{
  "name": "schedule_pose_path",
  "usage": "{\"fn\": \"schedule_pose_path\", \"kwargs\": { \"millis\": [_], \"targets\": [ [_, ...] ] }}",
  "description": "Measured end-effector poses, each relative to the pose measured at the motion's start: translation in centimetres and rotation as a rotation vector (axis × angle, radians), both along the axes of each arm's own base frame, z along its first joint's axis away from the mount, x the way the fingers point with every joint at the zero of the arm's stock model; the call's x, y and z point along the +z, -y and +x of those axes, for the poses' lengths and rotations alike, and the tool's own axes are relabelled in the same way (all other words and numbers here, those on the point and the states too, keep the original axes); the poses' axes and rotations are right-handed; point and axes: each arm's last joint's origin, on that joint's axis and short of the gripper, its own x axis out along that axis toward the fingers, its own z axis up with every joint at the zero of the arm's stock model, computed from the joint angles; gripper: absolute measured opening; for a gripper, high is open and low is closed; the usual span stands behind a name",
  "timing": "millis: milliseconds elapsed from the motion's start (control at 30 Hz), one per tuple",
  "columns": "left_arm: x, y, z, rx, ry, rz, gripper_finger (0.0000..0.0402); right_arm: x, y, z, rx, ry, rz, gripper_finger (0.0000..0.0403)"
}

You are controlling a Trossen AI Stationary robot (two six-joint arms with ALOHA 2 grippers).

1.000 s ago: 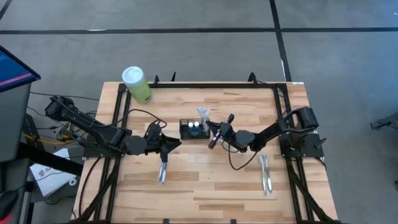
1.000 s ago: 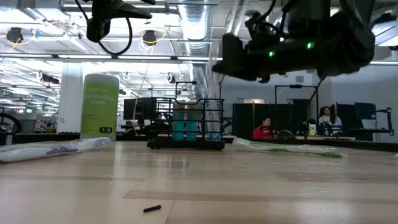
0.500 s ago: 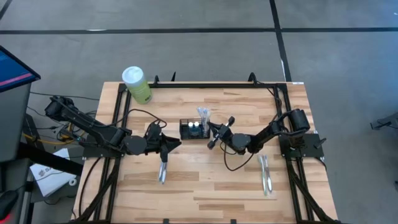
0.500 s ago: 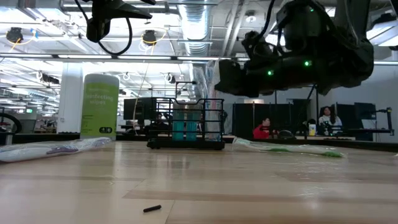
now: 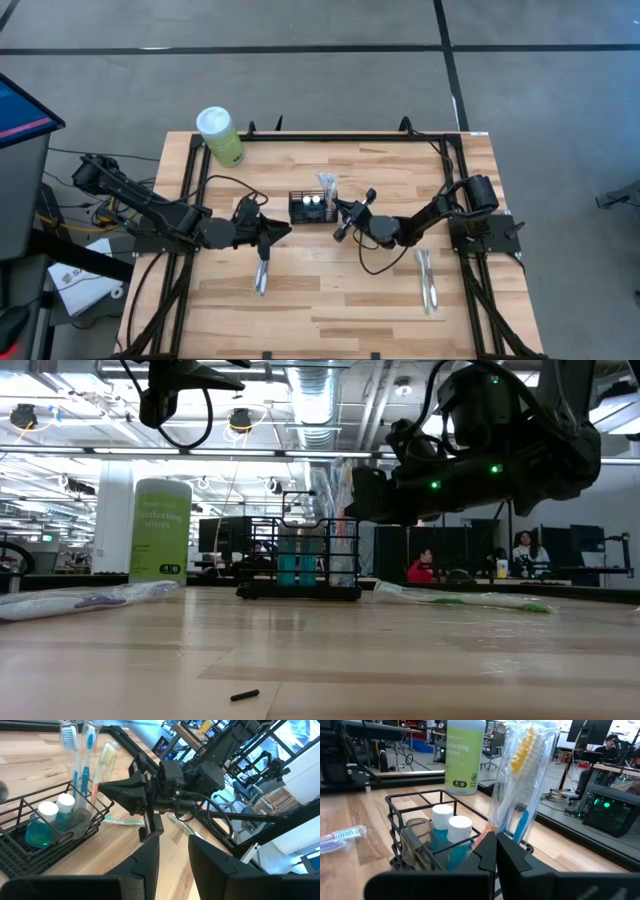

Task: Pick & Place toothbrushing station
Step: Put the orange toothbrush into the black mesh organizer, then put the right purple toothbrush into the black mesh organizer

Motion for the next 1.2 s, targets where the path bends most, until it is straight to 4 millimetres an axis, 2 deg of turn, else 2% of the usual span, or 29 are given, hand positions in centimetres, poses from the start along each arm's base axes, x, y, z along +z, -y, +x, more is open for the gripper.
{"fn": "schedule_pose_path", "kwargs": {
  "millis": [167, 300, 467, 700, 800, 900, 1033, 1200],
  "targets": [
    [0.0, 0.0, 0.0, 0.002, 0.002, -0.007, 0.01, 0.0, 0.0, 0.0, 0.0, -0.003, 0.0, 0.0001],
    [0.0, 0.0, 0.0, 0.002, 0.002, -0.008, 0.01, 0.0, 0.0, 0.0, 0.002, -0.002, 0.001, 0.0024],
    [0.0, 0.0, 0.0, 0.003, 0.002, -0.007, 0.01, 0.2, -0.8, 0.0, 0.026, 0.025, 0.006, 0.0088],
    [0.0, 0.0, 0.0, 0.003, 0.001, -0.007, 0.01, 1.7, -2.8, -0.5, 0.029, 0.139, 0.024, 0.0195],
    [0.0, 0.0, 0.0, 0.003, 0.001, -0.007, 0.01, 3.3, -3.9, -1.0, 0.018, 0.178, 0.036, 0.0232],
    [0.0, 0.0, 0.0, 0.003, 0.001, -0.009, 0.01, 5.6, -4.9, -1.7, 0.033, 0.23, 0.056, 0.025],
    [0.0, 0.0, 0.0, -0.011, 0.001, -0.021, 0.01, 9.1, -5.7, -3.2, 0.068, 0.276, 0.085, 0.0254],
    [-0.1, 0.2, 0.0, -0.067, -0.002, -0.071, 0.01, 13.2, -6.5, -5.7, 0.116, 0.228, 0.145, 0.0248]
  ]
}}
